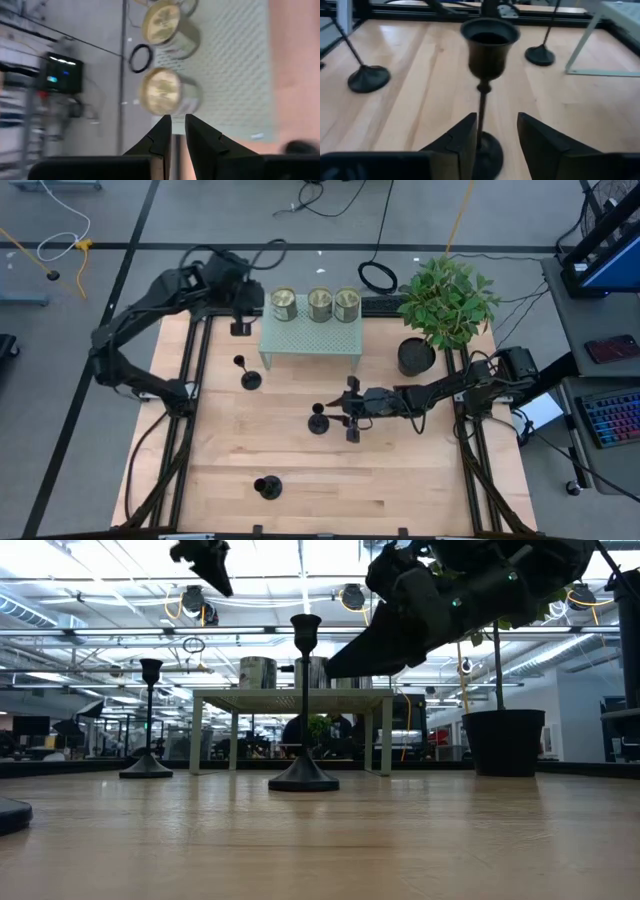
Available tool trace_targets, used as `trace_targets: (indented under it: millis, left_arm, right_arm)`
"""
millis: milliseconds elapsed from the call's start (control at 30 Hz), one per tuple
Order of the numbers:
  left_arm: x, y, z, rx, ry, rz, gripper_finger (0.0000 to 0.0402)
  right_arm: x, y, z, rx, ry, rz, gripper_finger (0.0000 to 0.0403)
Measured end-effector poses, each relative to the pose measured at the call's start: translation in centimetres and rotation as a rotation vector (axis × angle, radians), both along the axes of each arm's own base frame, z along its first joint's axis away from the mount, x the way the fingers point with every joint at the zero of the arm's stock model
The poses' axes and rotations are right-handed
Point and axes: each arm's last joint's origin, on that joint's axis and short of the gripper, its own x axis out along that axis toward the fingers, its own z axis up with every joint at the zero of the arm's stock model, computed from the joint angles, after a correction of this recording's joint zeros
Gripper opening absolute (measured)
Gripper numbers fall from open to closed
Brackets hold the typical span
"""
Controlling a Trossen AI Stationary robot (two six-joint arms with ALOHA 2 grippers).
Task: Pick & Place candle stick holders
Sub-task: Put the middle candle holder on the shelf
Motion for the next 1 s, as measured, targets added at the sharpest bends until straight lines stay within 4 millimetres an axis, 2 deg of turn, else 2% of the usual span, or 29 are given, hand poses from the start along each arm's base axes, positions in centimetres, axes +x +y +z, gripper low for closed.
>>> trace_targets:
  millis: [200, 367, 533, 667, 800, 1000]
  left_arm:
    - [-2.0, -1.8, 0.1, -0.179, -0.014, 0.054, 0.0060]
    - [-2.6, -2.8, -0.8, -0.252, -0.007, 0.107, 0.0060]
    - [-3.0, -3.5, -3.2, -0.249, 0.005, 0.118, 0.0060]
    - [-3.7, -4.0, -4.8, -0.198, -0.054, 0.165, 0.0060]
    - [-4.7, -4.3, -5.5, -0.138, -0.174, 0.242, 0.0060]
    - [-6.2, -5.1, -6.6, -0.119, -0.246, 0.229, 0.0060]
  right_arm:
    - [0.6, -0.1, -0.3, 0.089, -0.051, -0.034, 0.0137]
    - [1.1, -0.3, -1.3, 0.134, -0.055, -0.054, 0.0136]
    - [1.2, -0.2, -1.2, 0.162, -0.085, -0.059, 0.0135]
    - [1.6, 0.1, -2.9, 0.208, -0.062, -0.072, 0.0135]
    - [2.1, 0.1, -3.5, 0.255, -0.096, -0.086, 0.0135]
    - [2.2, 0.1, -3.7, 0.262, -0.121, -0.090, 0.0134]
